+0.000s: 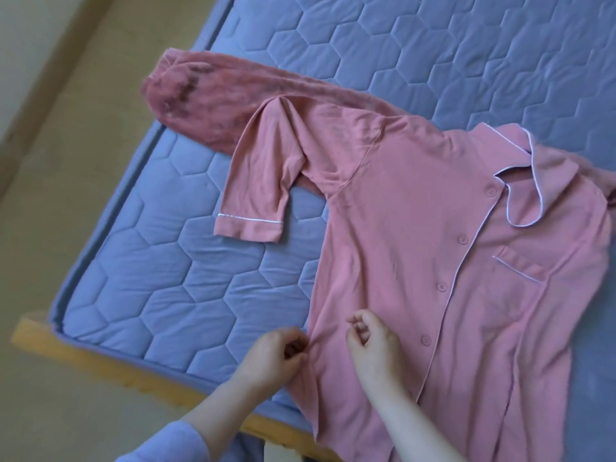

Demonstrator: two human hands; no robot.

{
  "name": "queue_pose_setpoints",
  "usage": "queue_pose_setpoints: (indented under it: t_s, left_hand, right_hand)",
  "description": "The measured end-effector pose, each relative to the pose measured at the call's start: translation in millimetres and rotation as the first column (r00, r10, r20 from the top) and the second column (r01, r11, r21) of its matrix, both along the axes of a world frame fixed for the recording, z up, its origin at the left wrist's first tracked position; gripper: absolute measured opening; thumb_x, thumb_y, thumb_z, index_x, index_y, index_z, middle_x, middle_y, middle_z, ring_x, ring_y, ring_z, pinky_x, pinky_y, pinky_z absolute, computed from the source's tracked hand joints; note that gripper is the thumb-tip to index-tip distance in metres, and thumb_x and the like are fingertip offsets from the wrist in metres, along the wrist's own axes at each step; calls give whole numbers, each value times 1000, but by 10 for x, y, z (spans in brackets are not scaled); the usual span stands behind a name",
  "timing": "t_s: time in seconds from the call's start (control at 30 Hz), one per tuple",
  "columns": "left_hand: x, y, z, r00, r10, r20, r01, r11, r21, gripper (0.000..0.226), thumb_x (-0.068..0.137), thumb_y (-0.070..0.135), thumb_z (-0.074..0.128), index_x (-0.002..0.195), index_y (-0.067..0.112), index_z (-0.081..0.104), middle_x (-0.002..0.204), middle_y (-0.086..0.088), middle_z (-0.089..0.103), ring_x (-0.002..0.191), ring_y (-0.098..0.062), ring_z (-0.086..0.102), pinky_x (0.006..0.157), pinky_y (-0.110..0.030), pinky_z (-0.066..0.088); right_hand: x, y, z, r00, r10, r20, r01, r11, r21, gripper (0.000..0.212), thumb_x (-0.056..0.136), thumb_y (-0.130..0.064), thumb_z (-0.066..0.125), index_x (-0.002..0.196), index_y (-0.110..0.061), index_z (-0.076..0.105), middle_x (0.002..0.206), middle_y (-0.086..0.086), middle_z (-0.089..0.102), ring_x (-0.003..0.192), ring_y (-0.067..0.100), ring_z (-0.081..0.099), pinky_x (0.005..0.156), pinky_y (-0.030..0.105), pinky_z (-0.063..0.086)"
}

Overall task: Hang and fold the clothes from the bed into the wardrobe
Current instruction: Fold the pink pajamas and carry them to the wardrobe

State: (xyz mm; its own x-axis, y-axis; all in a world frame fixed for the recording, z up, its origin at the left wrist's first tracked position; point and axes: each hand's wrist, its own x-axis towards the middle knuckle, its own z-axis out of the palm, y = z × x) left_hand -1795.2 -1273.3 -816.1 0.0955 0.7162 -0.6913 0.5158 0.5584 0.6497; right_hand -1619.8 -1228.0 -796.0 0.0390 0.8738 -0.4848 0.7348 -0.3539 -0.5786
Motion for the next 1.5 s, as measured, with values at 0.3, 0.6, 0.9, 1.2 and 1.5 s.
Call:
queue_pose_setpoints:
  t_s: [0.3,0.6,0.9,1.2,1.5]
  left_hand:
    - [48,-497,133,974,214,78,-219,974,54,18,84,29,71,73,17,63,70,9,68,65,-2,63,61,-17,46]
    - [141,-481,122,971,238,19,-239,961,140,16,77,18,76,69,16,62,59,8,62,53,0,53,54,-17,41]
    - [-170,-1037,359,911,361,-200,-267,885,381,26,71,12,61,69,26,39,68,7,50,63,-10,47,54,-22,36]
    - [-473,-1465,343,920,227,-319,-70,897,437,13,69,4,60,70,13,50,72,7,47,63,-15,47,53,-31,40]
    - [-630,-1375,118,888,177,-424,-70,964,257,13,78,-2,59,75,10,56,80,-3,52,72,-27,53,56,-32,34]
  right_hand:
    - [210,-397,63,998,43,-42,-43,999,12,18,84,-7,62,91,-22,67,75,-9,62,69,12,59,68,22,46]
    - [302,-640,106,1000,-25,-4,25,999,32,15,85,-8,62,93,-20,67,80,-6,68,75,15,62,76,30,51]
    - [174,-990,211,976,105,-189,-112,993,-28,23,79,-22,76,99,-27,65,87,-12,64,78,-1,58,70,12,47]
    - [-114,-1323,156,742,651,160,-653,756,-52,13,83,-24,54,96,-22,55,98,-4,54,89,26,58,72,36,40]
    - [-26,-1444,67,702,684,198,-656,729,-195,21,87,-21,49,109,-22,48,111,-3,50,103,23,53,80,36,41]
